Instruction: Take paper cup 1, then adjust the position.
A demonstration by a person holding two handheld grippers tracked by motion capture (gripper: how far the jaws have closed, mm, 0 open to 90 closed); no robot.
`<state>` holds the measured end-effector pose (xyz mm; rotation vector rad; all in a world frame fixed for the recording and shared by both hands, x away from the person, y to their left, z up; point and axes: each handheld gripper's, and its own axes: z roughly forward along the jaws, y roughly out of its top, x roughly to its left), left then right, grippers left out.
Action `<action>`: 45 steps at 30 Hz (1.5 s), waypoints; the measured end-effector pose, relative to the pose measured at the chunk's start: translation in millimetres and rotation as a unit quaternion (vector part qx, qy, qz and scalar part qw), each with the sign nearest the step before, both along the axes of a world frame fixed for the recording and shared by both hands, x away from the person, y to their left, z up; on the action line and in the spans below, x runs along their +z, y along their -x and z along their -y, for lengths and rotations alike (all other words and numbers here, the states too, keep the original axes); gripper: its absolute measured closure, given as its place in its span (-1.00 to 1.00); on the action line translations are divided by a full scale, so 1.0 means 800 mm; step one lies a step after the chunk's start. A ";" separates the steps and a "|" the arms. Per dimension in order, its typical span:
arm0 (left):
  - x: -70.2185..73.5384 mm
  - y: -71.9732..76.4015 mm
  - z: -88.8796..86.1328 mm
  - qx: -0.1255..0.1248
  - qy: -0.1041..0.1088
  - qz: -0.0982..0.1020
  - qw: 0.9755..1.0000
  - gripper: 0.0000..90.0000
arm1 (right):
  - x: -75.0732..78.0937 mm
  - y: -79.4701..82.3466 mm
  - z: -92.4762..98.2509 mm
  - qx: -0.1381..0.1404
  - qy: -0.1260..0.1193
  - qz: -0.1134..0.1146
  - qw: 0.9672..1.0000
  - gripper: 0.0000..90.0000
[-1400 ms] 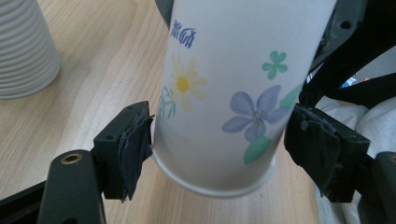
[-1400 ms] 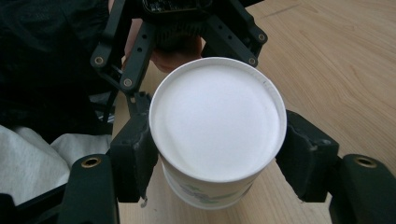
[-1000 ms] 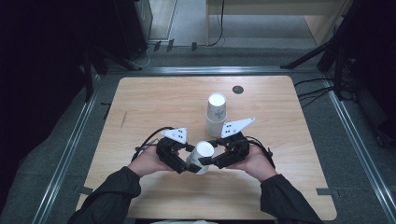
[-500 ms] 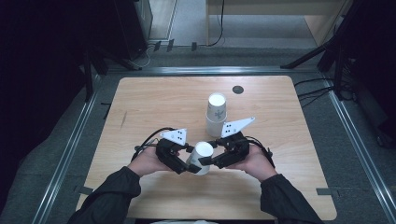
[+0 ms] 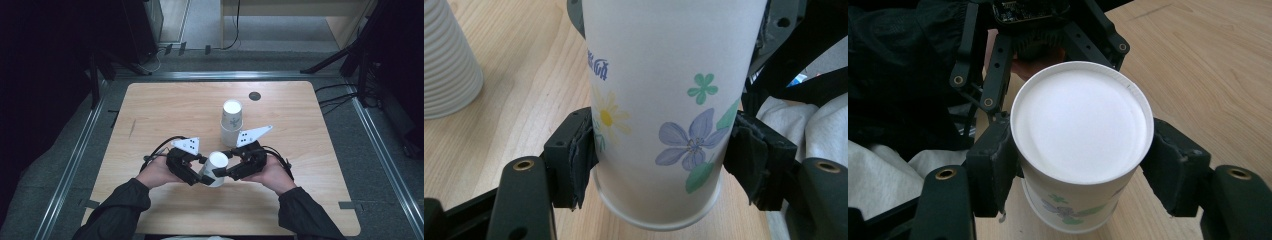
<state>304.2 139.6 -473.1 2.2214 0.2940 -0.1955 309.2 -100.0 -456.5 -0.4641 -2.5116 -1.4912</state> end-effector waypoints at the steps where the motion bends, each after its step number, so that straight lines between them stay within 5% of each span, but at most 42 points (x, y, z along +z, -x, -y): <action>1: 0.000 0.000 0.000 0.000 0.000 0.000 1.000 -0.27 | 0.000 0.000 0.000 -0.001 0.001 0.001 1.000 -0.23; 8: 0.000 -0.001 -0.002 0.001 -0.004 0.000 1.000 -0.27 | 0.001 -0.001 0.002 -0.007 -0.002 0.011 1.000 -0.34; 24: 0.004 -0.012 -0.024 0.025 -0.036 -0.005 0.999 -0.28 | -0.003 0.006 0.029 -0.016 0.039 0.028 0.999 -0.36; 30: 0.008 -0.011 -0.024 0.021 -0.076 0.011 0.997 -0.28 | -0.010 0.021 0.035 -0.018 0.063 0.044 0.997 -0.32; 35: 0.011 -0.011 -0.019 0.014 -0.117 0.030 0.993 -0.28 | -0.024 0.023 0.040 -0.021 0.093 0.045 0.994 -0.28; 45: 0.027 -0.018 -0.011 0.001 -0.154 0.044 0.987 -0.29 | -0.023 0.014 0.038 -0.031 0.082 0.048 0.995 -0.31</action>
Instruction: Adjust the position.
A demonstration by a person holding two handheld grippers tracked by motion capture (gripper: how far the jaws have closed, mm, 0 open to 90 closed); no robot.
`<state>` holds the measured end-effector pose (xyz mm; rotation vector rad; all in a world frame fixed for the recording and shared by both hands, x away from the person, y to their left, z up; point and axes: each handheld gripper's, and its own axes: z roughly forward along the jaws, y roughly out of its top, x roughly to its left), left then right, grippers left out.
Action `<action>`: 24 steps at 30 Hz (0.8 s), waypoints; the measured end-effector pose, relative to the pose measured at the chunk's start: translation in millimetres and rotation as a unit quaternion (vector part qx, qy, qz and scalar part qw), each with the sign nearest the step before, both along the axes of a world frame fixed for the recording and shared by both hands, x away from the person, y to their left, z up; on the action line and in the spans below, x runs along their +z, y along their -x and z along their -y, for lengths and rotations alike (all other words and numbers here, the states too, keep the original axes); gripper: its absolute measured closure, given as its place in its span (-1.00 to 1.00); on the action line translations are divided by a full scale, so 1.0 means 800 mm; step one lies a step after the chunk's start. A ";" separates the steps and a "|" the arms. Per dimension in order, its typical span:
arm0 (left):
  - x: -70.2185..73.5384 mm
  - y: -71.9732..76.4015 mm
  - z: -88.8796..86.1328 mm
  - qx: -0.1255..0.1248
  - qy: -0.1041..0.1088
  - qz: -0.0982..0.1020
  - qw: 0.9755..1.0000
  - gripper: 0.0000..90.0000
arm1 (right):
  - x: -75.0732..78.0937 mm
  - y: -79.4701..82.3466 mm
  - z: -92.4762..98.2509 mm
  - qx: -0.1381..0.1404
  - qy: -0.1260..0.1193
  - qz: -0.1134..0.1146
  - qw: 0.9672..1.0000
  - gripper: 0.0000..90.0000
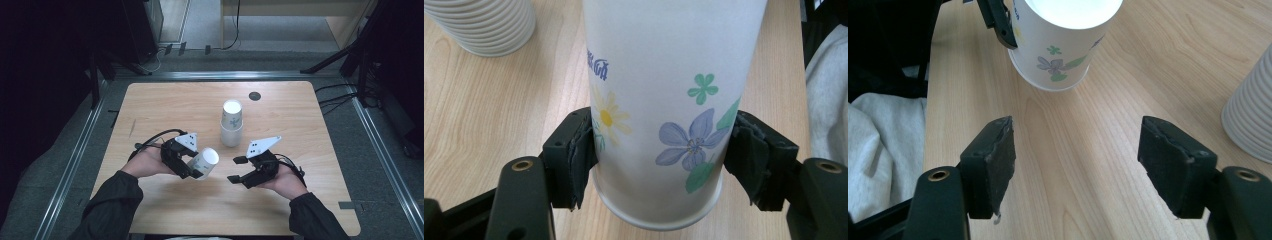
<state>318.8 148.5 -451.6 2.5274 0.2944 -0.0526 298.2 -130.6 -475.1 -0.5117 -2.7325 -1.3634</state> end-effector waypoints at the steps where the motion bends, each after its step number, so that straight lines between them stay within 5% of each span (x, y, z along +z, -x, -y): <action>1: 0.001 -0.001 0.001 -0.002 -0.005 0.000 1.000 -0.29 | 0.000 -0.002 0.000 -0.005 -0.002 0.001 1.000 -0.32; 6: 0.008 -0.007 0.009 -0.019 -0.047 0.009 0.999 -0.29 | 0.001 -0.004 -0.001 -0.007 -0.009 0.000 1.000 -0.34; 9: 0.013 -0.009 0.014 -0.026 -0.086 0.018 0.996 -0.29 | 0.000 -0.005 -0.002 -0.009 -0.011 0.001 1.000 -0.36; 12: 0.015 -0.007 0.015 -0.031 -0.098 0.017 0.995 -0.29 | 0.001 -0.006 -0.002 -0.010 -0.016 0.001 1.000 -0.36; 16: 0.016 -0.004 0.015 -0.041 -0.130 0.025 0.990 -0.29 | -0.001 -0.007 -0.009 -0.006 -0.021 0.003 1.000 -0.37; 19: 0.015 0.000 0.021 -0.047 -0.164 0.038 0.985 -0.29 | -0.001 -0.005 -0.015 0.000 -0.020 0.006 1.000 -0.37; 24: 0.012 0.007 0.033 -0.068 -0.163 0.036 0.984 -0.29 | -0.001 -0.005 -0.028 0.014 -0.031 0.012 0.999 -0.38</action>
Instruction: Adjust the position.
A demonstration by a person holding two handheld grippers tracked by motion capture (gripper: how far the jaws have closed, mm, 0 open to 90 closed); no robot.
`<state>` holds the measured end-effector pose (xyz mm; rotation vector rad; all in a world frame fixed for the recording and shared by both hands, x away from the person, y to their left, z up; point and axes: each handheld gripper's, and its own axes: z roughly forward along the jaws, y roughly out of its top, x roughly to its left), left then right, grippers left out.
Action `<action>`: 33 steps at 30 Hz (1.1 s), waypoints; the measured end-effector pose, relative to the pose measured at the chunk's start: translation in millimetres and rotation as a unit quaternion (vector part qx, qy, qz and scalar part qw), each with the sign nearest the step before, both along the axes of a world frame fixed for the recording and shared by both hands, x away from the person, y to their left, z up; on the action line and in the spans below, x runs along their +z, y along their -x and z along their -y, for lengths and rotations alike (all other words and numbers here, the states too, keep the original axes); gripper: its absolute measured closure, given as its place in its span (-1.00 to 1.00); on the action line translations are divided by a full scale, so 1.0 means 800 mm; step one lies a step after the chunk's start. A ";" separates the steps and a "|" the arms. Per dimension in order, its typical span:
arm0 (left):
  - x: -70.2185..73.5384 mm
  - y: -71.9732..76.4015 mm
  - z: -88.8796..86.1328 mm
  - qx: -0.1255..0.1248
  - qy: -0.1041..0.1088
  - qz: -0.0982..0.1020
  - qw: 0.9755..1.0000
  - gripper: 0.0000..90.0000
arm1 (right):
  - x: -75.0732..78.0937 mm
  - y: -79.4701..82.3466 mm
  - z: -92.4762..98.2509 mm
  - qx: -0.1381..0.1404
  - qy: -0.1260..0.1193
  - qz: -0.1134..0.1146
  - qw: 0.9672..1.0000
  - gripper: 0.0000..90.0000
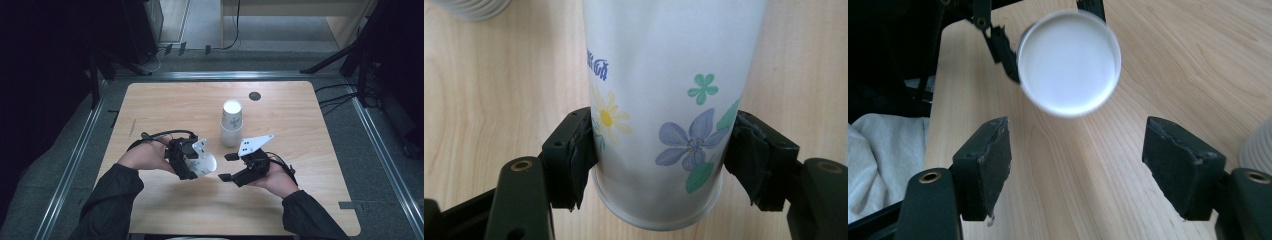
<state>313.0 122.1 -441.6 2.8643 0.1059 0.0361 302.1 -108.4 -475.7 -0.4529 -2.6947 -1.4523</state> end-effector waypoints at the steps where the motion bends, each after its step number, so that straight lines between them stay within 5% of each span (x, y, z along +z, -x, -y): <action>1: -0.001 0.000 0.002 -0.005 -0.001 -0.002 1.000 -0.29 | 0.000 -0.001 -0.002 0.002 -0.002 -0.002 1.000 -0.38; 12: -0.008 0.002 0.012 -0.015 0.018 -0.025 0.999 -0.30 | -0.006 0.001 -0.023 0.020 -0.001 -0.012 1.000 -0.45; 21: -0.007 0.005 0.017 -0.022 0.032 -0.025 0.999 -0.30 | -0.009 0.002 -0.036 0.024 0.006 -0.012 1.000 -0.44; 27: -0.007 0.005 0.018 -0.023 0.038 -0.029 0.999 -0.30 | -0.007 0.004 -0.037 0.033 0.006 -0.009 0.999 -0.23; 33: -0.008 0.004 0.016 -0.017 0.051 -0.034 0.998 -0.42 | -0.006 0.004 -0.036 0.033 0.008 -0.009 0.999 -0.23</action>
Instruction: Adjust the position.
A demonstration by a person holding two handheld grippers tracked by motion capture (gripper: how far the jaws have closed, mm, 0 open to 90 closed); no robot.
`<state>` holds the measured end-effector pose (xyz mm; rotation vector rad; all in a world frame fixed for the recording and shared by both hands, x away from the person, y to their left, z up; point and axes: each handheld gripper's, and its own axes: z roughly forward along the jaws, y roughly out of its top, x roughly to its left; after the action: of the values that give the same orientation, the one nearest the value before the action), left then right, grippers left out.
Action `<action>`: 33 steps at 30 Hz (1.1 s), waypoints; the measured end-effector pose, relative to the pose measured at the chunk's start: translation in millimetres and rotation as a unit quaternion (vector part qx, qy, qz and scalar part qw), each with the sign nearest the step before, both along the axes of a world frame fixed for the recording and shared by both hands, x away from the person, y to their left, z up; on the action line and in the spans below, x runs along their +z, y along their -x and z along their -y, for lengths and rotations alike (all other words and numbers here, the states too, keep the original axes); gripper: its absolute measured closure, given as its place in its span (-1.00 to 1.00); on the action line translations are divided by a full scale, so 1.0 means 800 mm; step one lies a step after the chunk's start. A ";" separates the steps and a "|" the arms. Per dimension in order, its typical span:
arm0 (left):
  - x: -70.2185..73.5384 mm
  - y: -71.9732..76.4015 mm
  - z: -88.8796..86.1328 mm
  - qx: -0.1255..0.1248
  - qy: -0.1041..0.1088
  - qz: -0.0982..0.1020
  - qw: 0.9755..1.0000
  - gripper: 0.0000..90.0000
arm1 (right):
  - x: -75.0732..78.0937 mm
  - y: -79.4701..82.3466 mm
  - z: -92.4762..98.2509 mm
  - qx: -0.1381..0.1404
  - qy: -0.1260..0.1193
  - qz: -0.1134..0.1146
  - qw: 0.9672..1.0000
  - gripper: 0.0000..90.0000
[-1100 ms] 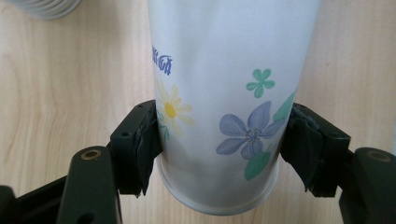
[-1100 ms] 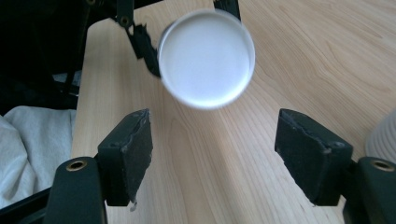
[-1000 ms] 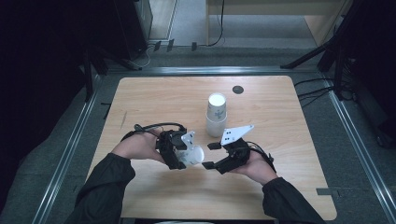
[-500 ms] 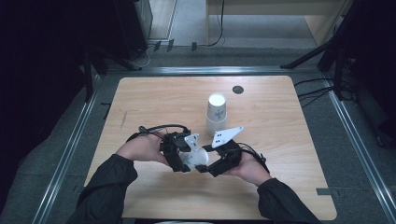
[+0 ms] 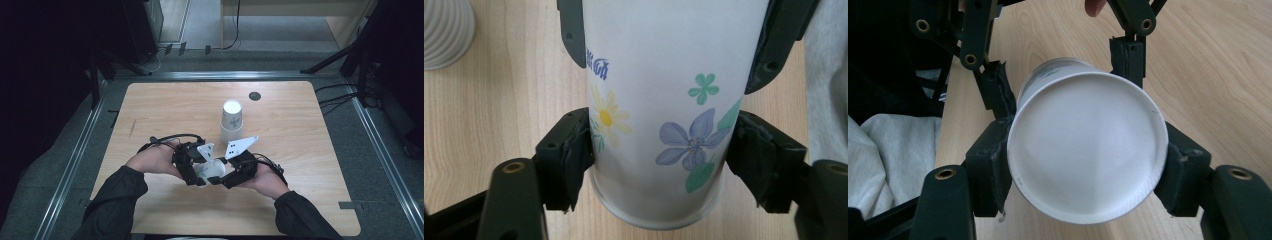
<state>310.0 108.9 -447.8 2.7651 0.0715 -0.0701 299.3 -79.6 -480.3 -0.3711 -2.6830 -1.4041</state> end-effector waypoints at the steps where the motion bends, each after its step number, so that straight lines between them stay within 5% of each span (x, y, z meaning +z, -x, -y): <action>1: 0.000 -0.001 -0.001 0.007 0.005 -0.004 1.000 -0.54 | 0.001 0.000 0.001 -0.001 -0.001 0.000 1.000 -0.23; 4: 0.000 -0.003 -0.003 0.024 0.015 -0.009 1.000 -0.72 | 0.006 -0.003 0.007 -0.009 -0.010 0.006 1.000 -0.23; 13: 0.001 -0.008 -0.024 0.055 0.075 -0.014 0.996 -0.72 | 0.019 -0.010 0.033 -0.027 -0.039 0.006 0.999 -0.23; 20: -0.006 -0.009 -0.044 0.101 0.107 -0.025 0.989 -0.71 | 0.030 -0.014 0.056 -0.042 -0.064 0.008 0.997 -0.23; 25: -0.011 -0.006 -0.054 0.110 0.129 -0.034 0.985 -0.71 | 0.033 -0.015 0.062 -0.049 -0.071 0.007 0.996 -0.23; 30: -0.017 -0.002 -0.056 0.120 0.164 -0.035 0.978 -0.71 | 0.035 -0.016 0.068 -0.050 -0.081 0.004 0.995 -0.23; 33: -0.022 0.002 -0.054 0.128 0.184 -0.053 0.973 -0.70 | 0.037 -0.016 0.071 -0.050 -0.090 0.000 0.995 -0.23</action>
<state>308.3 152.2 -465.3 2.3583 0.3999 -0.1478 311.8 -136.2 -451.0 -0.4931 -2.5438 -1.6564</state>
